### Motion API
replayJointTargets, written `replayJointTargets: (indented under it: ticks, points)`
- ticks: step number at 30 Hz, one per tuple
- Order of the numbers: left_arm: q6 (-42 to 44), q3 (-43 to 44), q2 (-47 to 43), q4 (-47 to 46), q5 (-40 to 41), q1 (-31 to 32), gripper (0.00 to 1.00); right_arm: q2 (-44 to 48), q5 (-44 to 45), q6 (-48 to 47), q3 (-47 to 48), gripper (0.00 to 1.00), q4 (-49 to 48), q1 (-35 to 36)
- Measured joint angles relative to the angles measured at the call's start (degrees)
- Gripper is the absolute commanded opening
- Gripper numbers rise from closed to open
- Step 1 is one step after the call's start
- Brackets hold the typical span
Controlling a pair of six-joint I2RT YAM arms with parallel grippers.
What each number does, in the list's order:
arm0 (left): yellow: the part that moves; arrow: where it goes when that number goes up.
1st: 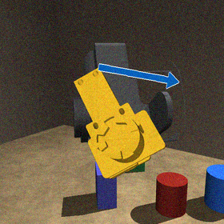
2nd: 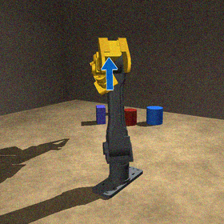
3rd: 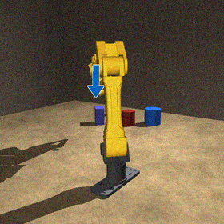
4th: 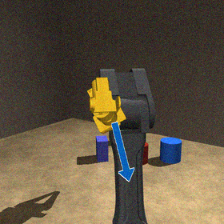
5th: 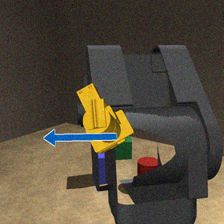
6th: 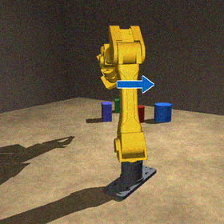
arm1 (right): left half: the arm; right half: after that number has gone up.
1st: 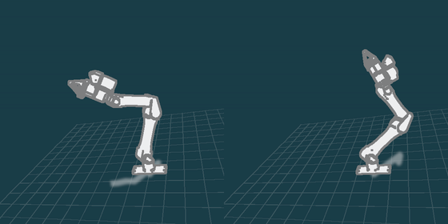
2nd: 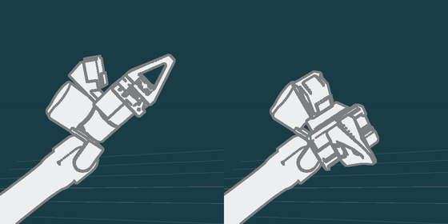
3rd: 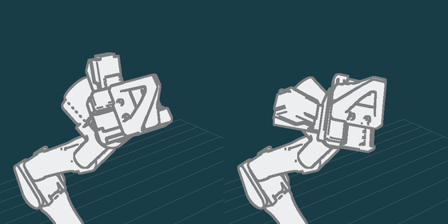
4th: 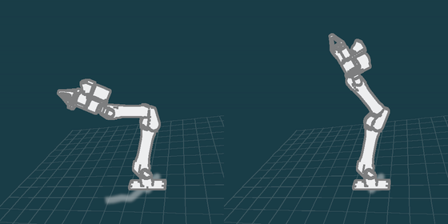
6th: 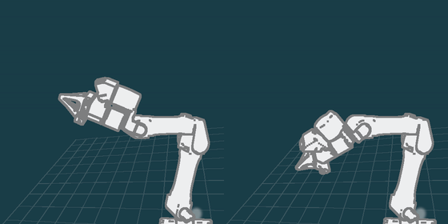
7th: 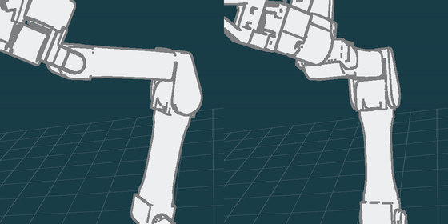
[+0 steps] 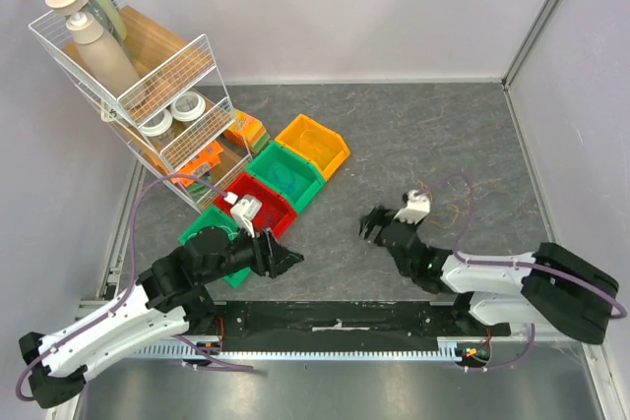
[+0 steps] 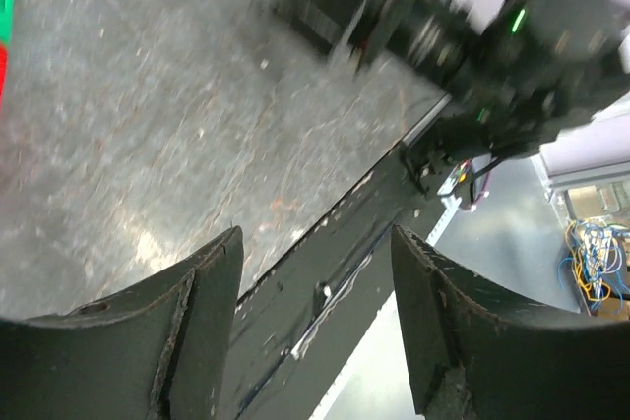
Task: Untangle the cables
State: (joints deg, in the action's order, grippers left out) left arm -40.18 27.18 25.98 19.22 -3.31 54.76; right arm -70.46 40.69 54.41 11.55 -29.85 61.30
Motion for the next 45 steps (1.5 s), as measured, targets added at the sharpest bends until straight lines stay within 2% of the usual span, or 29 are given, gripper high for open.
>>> replayJointTargets:
  ticks: [2, 4, 9, 13, 15, 19, 23, 25, 26, 27, 29, 32, 37, 41, 45]
  points:
    - [-1.4, -2.3, -2.4, 1.9, -0.1, 0.0, 0.68, 2.0, 0.5, -0.7, 2.7, 0.93, 5.5, -7.0]
    - [-2.3, -3.3, -3.1, 3.5, -0.1, 0.0, 0.68, 5.3, 3.0, -1.8, 6.1, 0.98, 11.6, -13.7]
    - [-2.6, -3.1, -1.1, 4.2, -0.3, 0.0, 0.69, 13.0, 5.7, -2.4, 10.7, 0.98, 20.3, -28.6]
    - [-2.6, -1.4, 3.9, 4.1, -0.4, 0.0, 0.70, 12.2, -0.6, -1.3, 10.0, 0.98, 24.5, -46.1]
    - [-2.6, -1.0, 6.0, 3.4, -0.6, 0.0, 0.70, 11.4, -2.8, -1.5, 8.3, 0.95, 25.6, -50.0]
    - [-2.6, -0.9, 9.6, 1.6, -1.7, 0.0, 0.70, 10.5, -7.8, -3.6, 5.7, 0.86, 25.5, -50.5]
    - [-2.6, -0.9, 11.5, 0.7, -2.4, 0.0, 0.70, 7.1, -12.2, -6.3, 5.5, 0.75, 21.6, -50.5]
    - [-2.6, -0.9, 11.5, 0.4, -2.8, 0.0, 0.70, 3.8, -15.1, -7.6, 5.8, 0.60, 19.5, -50.5]
    - [-2.6, -0.9, 11.3, 0.3, -2.9, 0.0, 0.70, 1.8, -17.0, -8.3, 6.1, 0.49, 18.4, -50.5]
    - [-2.6, -0.9, 11.1, 0.4, -2.9, 0.0, 0.70, -0.3, -18.8, -9.2, 6.6, 0.32, 16.2, -50.6]
    - [-2.6, -0.9, 10.3, 0.4, -2.9, 0.0, 0.70, -4.6, -23.3, -10.8, 7.8, 0.14, 11.6, -50.6]
    - [-2.6, -0.8, 9.1, 0.7, -2.9, 0.0, 0.70, -8.8, -29.1, -12.0, 8.3, 0.02, 6.3, -49.3]
    - [-2.7, -0.7, 8.1, 1.7, -2.8, 0.0, 0.70, -7.2, -33.5, -15.8, 7.7, 0.00, 2.5, -40.5]
    - [-3.0, -0.5, 8.7, 1.7, -2.8, 0.0, 0.71, -3.9, -39.9, -18.7, 5.4, 0.00, -5.3, -31.8]
    - [-4.0, 0.3, 9.5, 2.1, -1.9, 0.0, 0.69, -5.0, -48.2, -19.8, 4.1, 0.00, -13.2, -25.9]
